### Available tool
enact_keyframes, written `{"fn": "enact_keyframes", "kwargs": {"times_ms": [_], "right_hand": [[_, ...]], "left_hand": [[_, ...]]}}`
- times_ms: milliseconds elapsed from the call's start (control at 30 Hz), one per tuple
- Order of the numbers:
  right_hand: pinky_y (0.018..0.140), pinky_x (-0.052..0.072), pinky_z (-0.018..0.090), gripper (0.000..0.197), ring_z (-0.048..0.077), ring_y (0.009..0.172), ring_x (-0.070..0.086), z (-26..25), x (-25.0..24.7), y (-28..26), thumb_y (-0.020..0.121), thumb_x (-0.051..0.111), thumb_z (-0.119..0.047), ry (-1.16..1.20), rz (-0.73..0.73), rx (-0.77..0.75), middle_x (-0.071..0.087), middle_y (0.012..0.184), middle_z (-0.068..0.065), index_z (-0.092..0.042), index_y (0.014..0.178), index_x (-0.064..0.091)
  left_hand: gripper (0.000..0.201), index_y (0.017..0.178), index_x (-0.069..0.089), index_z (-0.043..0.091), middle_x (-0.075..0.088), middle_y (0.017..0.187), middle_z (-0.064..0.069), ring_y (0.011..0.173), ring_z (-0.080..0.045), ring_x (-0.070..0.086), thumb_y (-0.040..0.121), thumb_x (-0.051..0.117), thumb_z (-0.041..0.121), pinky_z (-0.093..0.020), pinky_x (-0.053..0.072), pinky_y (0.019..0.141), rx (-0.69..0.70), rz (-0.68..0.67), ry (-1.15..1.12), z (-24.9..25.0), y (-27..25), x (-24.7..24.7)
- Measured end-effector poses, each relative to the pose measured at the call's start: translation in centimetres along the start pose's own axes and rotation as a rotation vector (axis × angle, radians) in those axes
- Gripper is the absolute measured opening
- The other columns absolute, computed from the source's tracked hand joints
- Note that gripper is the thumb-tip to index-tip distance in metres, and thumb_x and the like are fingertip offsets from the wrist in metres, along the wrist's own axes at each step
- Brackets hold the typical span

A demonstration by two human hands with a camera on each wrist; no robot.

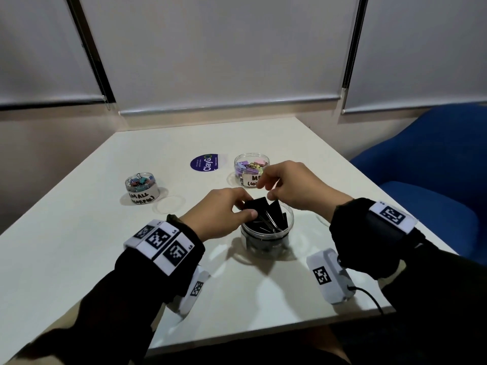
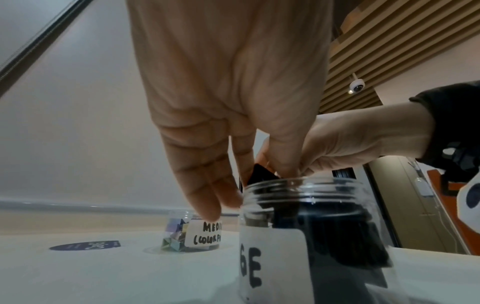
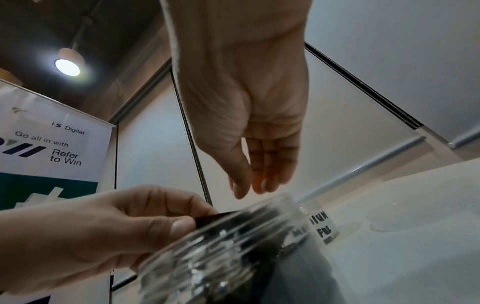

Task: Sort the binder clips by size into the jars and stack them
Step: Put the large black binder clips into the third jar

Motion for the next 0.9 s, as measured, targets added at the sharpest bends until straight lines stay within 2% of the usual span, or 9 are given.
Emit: {"fn": "enact_keyframes", "kwargs": {"times_ms": [100, 200, 300, 400, 500, 567, 733, 833, 900], "right_hand": [[0.069, 0.04, 0.023, 0.027, 0.013, 0.081, 0.053, 1.4, 0.3, -0.8, 0.075, 0.077, -0.016, -0.114, -0.037, 0.026, 0.059, 0.094, -0.003, -0.026, 0.1, 0.07], [0.077, 0.039, 0.025, 0.026, 0.011, 0.09, 0.048, 2.4, 1.3, -1.4, 0.075, 0.079, -0.027, -0.212, -0.081, 0.027, 0.05, 0.098, -0.006, -0.028, 0.101, 0.072], [0.074, 0.039, 0.025, 0.029, 0.013, 0.082, 0.05, 2.8, 0.6, -1.6, 0.076, 0.078, -0.029, -0.119, 0.026, 0.026, 0.053, 0.098, -0.004, -0.027, 0.104, 0.069], [0.068, 0.043, 0.025, 0.018, 0.015, 0.072, 0.056, 3.8, -1.0, -1.7, 0.083, 0.072, -0.027, 0.111, 0.129, 0.072, 0.064, 0.092, -0.001, -0.027, 0.1, 0.065], [0.065, 0.049, 0.028, 0.01, 0.013, 0.065, 0.056, 5.2, -1.8, -1.9, 0.086, 0.068, -0.02, 0.09, 0.076, 0.125, 0.066, 0.089, 0.004, -0.025, 0.094, 0.064], [0.067, 0.05, 0.029, 0.01, 0.009, 0.064, 0.055, 5.2, -1.6, -2.2, 0.085, 0.07, -0.019, 0.061, 0.018, 0.111, 0.067, 0.091, 0.004, -0.024, 0.094, 0.067], [0.078, 0.034, 0.02, 0.028, 0.008, 0.089, 0.049, 3.8, 0.7, -3.3, 0.086, 0.07, -0.024, -0.114, -0.031, 0.032, 0.061, 0.108, -0.001, -0.02, 0.113, 0.07], [0.084, 0.039, 0.024, 0.027, 0.017, 0.106, 0.055, 3.7, 1.1, -3.3, 0.089, 0.066, -0.027, -0.14, -0.067, 0.058, 0.061, 0.108, 0.001, -0.023, 0.116, 0.069], [0.079, 0.046, 0.026, 0.024, 0.018, 0.096, 0.059, 4.3, 0.6, -3.2, 0.089, 0.066, -0.028, -0.06, -0.117, 0.082, 0.062, 0.102, 0.003, -0.026, 0.113, 0.071]], "left_hand": [[0.026, 0.105, 0.064, 0.021, 0.058, 0.104, 0.004, 0.082, -0.01, 0.051, 0.085, 0.069, 0.037, -0.023, 0.037, 0.072, 0.01, 0.017, 0.128, 0.5, 0.3, 0.1], [0.026, 0.097, 0.065, 0.019, 0.055, 0.103, 0.002, 0.084, -0.012, 0.051, 0.086, 0.066, 0.043, -0.028, 0.042, 0.076, 0.016, 0.005, 0.23, 0.7, 0.4, 0.2], [0.033, 0.108, 0.057, 0.021, 0.044, 0.108, 0.006, 0.087, -0.014, 0.05, 0.082, 0.071, 0.037, -0.029, 0.044, 0.08, 0.078, 0.043, 0.205, 1.7, 0.2, 0.1], [0.037, 0.123, 0.055, 0.025, 0.05, 0.122, 0.006, 0.099, -0.013, 0.051, 0.088, 0.066, 0.027, -0.025, 0.04, 0.086, 0.194, 0.042, 0.155, 3.2, 0.2, 0.5], [0.033, 0.127, 0.062, 0.022, 0.06, 0.127, 0.006, 0.116, -0.016, 0.052, 0.094, 0.056, 0.021, -0.03, 0.039, 0.097, 0.256, -0.005, 0.255, 3.4, 0.7, 1.4], [0.033, 0.127, 0.063, 0.024, 0.06, 0.13, 0.008, 0.118, -0.02, 0.051, 0.096, 0.052, 0.022, -0.037, 0.043, 0.096, 0.268, -0.016, 0.346, 3.4, 0.7, 1.7], [0.041, 0.142, 0.041, 0.03, 0.038, 0.149, 0.012, 0.12, -0.022, 0.041, 0.102, 0.032, 0.035, -0.036, 0.047, 0.088, 0.196, -0.046, 0.582, 3.7, -0.7, 3.4], [0.043, 0.144, 0.037, 0.027, 0.023, 0.157, 0.005, 0.126, -0.026, 0.037, 0.103, 0.029, 0.036, -0.037, 0.042, 0.091, 0.138, -0.058, 0.572, 3.5, -0.8, 3.6], [0.043, 0.144, 0.038, 0.026, 0.018, 0.159, 0.001, 0.13, -0.029, 0.035, 0.103, 0.029, 0.038, -0.039, 0.041, 0.098, 0.099, -0.098, 0.535, 3.3, -0.7, 3.5]]}}
Point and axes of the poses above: each hand's wrist, its own y-axis towards the middle knuckle, its own x-axis out of the palm, z = x × y, the point moved 8 cm from there along y, towards the middle knuckle
